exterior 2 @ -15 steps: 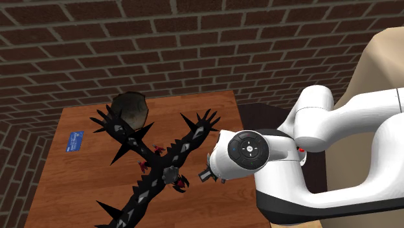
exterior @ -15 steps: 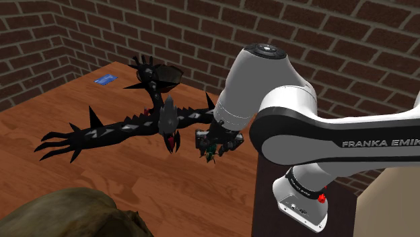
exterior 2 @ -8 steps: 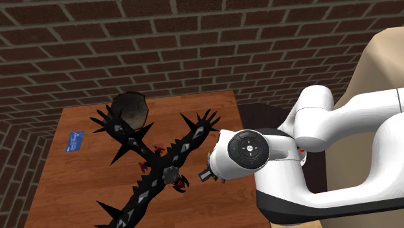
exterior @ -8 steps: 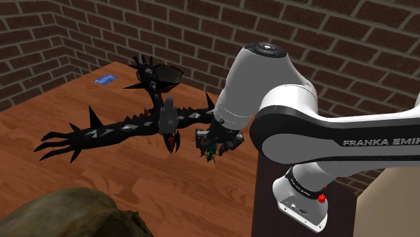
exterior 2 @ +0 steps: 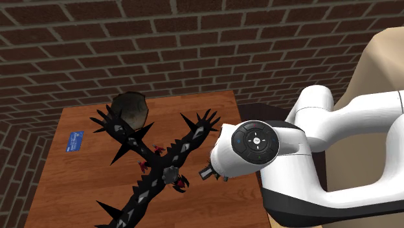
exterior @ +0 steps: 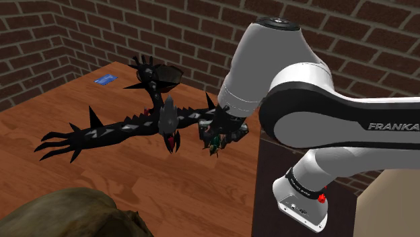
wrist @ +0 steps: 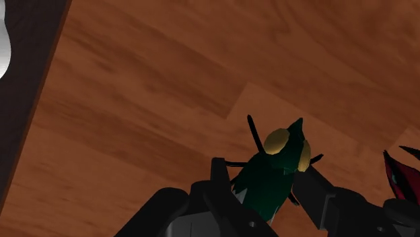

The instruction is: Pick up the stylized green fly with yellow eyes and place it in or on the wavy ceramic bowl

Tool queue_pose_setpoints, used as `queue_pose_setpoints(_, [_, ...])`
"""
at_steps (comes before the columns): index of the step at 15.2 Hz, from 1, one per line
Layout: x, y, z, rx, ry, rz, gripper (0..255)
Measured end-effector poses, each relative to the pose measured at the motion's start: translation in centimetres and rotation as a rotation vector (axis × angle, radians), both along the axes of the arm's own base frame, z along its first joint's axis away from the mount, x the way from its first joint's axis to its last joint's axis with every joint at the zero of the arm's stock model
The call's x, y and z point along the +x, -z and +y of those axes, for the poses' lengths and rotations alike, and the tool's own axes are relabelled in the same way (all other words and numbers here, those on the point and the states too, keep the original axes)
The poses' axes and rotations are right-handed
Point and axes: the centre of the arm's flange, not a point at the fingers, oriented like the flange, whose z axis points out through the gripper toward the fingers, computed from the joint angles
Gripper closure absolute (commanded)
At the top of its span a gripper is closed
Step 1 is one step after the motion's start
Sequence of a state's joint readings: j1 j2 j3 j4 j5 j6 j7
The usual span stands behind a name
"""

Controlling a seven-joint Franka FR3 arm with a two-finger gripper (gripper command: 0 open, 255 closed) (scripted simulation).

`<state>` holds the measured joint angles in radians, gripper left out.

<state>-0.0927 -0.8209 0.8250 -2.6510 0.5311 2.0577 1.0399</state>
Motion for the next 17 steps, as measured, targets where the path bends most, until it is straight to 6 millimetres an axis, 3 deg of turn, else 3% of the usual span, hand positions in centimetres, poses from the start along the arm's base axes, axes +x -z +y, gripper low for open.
queue_pose_setpoints(17, [0.0, -9.0, -0.1, 0.000, 0.000, 0.000, 255])
